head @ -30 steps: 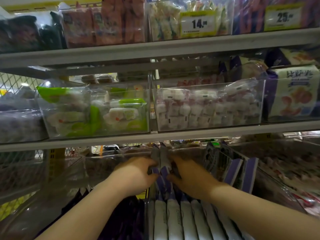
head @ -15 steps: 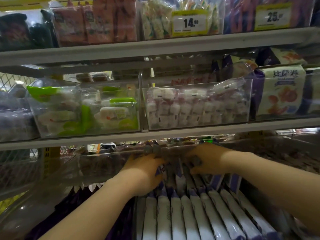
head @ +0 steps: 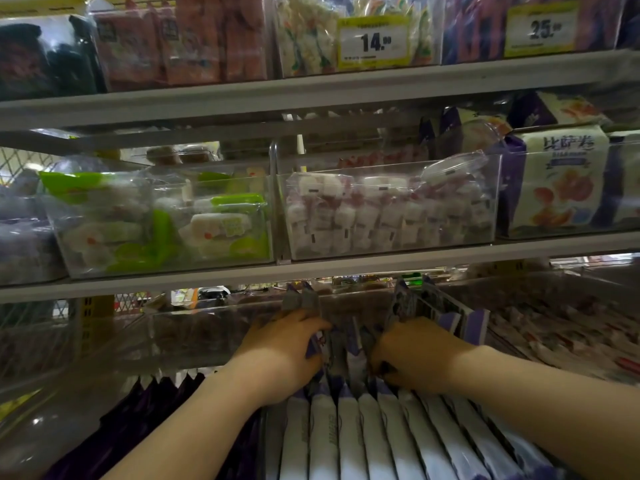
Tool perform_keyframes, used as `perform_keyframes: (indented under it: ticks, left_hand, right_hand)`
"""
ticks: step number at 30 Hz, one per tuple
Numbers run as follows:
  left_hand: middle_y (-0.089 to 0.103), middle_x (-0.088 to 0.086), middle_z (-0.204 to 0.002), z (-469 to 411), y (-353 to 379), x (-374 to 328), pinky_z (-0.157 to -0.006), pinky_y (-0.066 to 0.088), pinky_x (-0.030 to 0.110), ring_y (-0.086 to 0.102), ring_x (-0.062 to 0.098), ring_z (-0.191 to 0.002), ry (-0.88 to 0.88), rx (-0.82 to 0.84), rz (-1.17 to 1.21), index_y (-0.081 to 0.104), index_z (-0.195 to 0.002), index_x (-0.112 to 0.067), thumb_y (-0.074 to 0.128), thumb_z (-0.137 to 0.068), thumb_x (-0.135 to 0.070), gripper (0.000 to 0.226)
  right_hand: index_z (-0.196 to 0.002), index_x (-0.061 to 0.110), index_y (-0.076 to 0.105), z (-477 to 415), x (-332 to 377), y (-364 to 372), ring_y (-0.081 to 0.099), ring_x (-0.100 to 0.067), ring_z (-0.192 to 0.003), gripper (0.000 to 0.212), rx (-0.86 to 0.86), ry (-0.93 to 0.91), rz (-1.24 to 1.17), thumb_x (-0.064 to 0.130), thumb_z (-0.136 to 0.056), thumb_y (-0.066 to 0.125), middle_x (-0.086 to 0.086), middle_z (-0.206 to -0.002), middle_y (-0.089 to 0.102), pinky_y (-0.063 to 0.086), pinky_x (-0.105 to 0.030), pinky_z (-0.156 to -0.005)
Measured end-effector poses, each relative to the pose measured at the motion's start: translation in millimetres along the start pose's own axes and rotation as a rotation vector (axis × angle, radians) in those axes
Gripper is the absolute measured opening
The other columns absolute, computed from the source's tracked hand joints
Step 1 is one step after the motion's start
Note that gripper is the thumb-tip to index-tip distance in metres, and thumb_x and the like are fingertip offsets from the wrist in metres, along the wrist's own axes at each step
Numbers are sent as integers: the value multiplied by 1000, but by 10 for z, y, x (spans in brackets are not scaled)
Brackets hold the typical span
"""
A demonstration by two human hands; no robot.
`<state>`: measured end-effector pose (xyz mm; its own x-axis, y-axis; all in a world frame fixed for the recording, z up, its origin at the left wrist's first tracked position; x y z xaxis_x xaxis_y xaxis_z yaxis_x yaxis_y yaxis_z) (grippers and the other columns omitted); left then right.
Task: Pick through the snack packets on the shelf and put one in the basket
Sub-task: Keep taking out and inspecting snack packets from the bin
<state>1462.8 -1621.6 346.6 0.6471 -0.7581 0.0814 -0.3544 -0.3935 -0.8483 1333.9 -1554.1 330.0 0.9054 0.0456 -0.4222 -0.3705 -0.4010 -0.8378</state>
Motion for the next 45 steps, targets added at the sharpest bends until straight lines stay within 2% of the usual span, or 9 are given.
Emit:
perform_keyframes:
  ticks: [10, 16, 21, 25, 29, 32, 38, 42, 45]
  left_hand:
    - [26, -11, -158, 17, -32, -60, -116, 19, 43, 28, 21, -143, -12, 33, -130, 31, -146, -43, 52, -95, -39, 56]
    - [28, -6, -156, 168, -193, -204, -118, 16, 48, 25, 23, -144, 52, -41, -213, 35, -145, -38, 50, -95, -38, 52]
    - [66, -1, -111, 545, -543, -488, -87, 50, 38, 62, 22, -103, 72, -388, 131, 67, -112, -25, 51, -96, -33, 24]
    - [72, -5, -92, 794, -476, -499, -82, 53, 36, 67, 19, -88, -136, -462, 641, 69, -105, -21, 53, -97, -38, 25]
    - [57, -4, -133, 894, -149, -561, -106, 43, 39, 57, 17, -121, -261, -245, 1134, 42, -144, -18, 61, -90, -44, 63]
    - [55, 4, -137, 1078, -73, -548, -106, 45, 44, 59, 20, -120, -253, -363, 1390, 26, -152, -19, 71, -87, -24, 80]
    - [56, -3, -136, 1479, 54, -699, -98, 53, 37, 63, 6, -114, -71, -356, 1210, 15, -152, -40, 74, -85, -18, 92]
    - [52, -5, -139, 1656, 335, -898, -99, 52, 37, 63, 4, -113, -13, -267, 1229, 9, -152, -44, 76, -83, -16, 100]
    - [56, -16, -134, 1727, 483, -934, -102, 50, 34, 61, 1, -115, -25, -242, 1242, 8, -152, -44, 78, -80, -21, 103]
  right_hand:
    - [-103, 16, 60, 240, -301, -543, 60, -26, -98, 14, -443, 323, -305, 15, -96, 48, -1, -99, 58, 44, -29, -74]
    - [-81, 21, 55, 833, -191, -651, 55, -3, -70, 19, -800, 280, -551, 5, -91, 56, 8, -78, 56, 47, -20, -64]
    - [-91, 14, 60, 1262, 126, -661, 65, -13, -80, 18, -1035, 228, -672, -3, -85, 61, 0, -92, 64, 56, -34, -70]
    - [-86, 23, 54, 1539, 446, -598, 64, -8, -95, 7, -1211, 209, -828, 16, -86, 55, 8, -105, 62, 56, -28, -76]
    - [-94, 40, 52, 1614, 804, -440, 64, -8, -108, 31, -1176, 127, -1026, 10, -90, 58, 21, -117, 58, 55, -24, -85]
    - [-97, 39, 54, 1616, 945, -249, 64, -10, -111, 42, -1032, 118, -1133, -2, -91, 56, 23, -121, 60, 55, -28, -88]
    - [-111, 26, 65, 1676, 850, 108, 67, -9, -104, 31, -870, 275, -1647, 17, -90, 43, 10, -110, 72, 54, -21, -79]
    - [-118, 13, 65, 1586, 921, 254, 65, -27, -112, 44, -754, 357, -1803, 46, -90, 56, -11, -116, 70, 49, -49, -97]
    - [-108, 6, 67, 1590, 931, 365, 68, -33, -106, 41, -791, 451, -1931, 39, -87, 59, -18, -108, 72, 50, -54, -97]
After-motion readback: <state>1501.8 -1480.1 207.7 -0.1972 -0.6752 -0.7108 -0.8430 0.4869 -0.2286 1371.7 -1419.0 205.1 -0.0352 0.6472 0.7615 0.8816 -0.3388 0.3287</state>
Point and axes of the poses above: each hand's wrist, its own z-axis away from the middle knuckle, its own y-axis out of the palm, x = y × z, the point moved 7 cm from there along -z, towards the middle knuckle
